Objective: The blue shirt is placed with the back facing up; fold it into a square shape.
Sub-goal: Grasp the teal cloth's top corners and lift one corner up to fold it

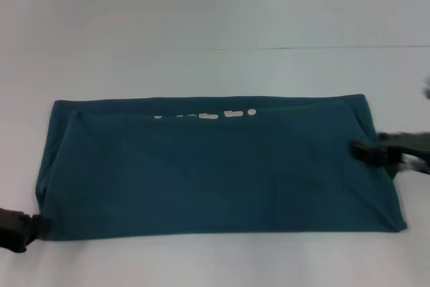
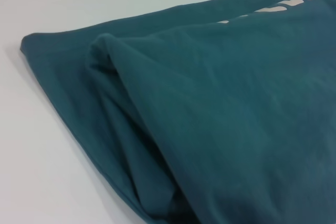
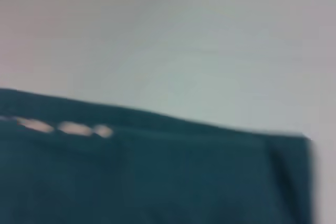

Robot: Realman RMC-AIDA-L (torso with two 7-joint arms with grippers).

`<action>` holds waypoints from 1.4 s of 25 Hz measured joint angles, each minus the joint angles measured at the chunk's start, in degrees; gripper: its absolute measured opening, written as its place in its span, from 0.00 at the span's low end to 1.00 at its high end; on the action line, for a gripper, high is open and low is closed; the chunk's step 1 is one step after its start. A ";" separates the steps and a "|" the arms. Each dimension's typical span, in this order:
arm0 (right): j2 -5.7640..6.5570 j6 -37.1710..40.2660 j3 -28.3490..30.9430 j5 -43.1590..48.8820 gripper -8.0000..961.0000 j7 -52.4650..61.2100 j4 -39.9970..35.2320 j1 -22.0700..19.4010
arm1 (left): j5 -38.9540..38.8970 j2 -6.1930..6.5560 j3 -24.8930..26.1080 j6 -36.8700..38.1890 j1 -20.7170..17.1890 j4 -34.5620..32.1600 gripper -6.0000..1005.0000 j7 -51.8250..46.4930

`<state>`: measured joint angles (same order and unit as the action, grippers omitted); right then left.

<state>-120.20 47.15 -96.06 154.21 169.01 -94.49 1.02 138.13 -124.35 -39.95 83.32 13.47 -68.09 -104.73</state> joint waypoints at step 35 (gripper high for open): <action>0.11 13.52 8.47 -34.97 0.02 -34.64 31.03 24.49 | -11.31 0.06 -0.32 3.56 1.50 -2.12 0.05 -4.47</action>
<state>-120.09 60.67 -87.59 119.24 134.37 -63.46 25.51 126.82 -124.29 -40.27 86.88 14.97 -70.21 -109.20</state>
